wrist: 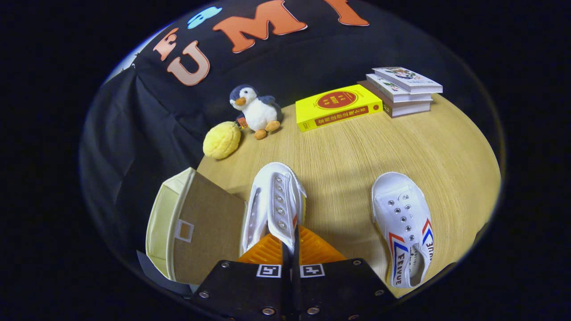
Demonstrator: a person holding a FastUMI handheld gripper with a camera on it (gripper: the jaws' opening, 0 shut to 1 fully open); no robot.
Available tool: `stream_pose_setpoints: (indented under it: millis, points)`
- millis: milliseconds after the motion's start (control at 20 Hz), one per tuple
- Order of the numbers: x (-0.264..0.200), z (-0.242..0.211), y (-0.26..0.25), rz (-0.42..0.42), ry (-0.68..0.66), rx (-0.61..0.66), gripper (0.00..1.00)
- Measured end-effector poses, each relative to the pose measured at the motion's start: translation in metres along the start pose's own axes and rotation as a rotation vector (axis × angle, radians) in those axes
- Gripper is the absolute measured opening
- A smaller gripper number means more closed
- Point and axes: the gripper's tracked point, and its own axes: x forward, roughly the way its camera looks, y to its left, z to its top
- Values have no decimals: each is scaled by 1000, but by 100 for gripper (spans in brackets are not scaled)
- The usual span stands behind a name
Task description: Open the storage box then place both shoes into the box .Put the left shoe in first, then the right shoe, with the right side of both shoes facing outward in a uniform manner.
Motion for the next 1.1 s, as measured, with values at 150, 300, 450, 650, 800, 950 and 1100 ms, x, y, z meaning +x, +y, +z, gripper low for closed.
stream_pose_setpoints:
  millis: [150,300,450,650,800,950,1100]
  points:
    - [-18,16,22,36,-8,7,1]
    - [-36,30,51,67,5,27,1]
    - [-52,40,92,140,12,40,1]
    - [-58,50,145,190,4,-2,1]
    - [-48,37,178,207,36,-23,2]
    - [-29,20,206,199,85,-52,1]
    - [-7,-5,224,166,142,-73,2]
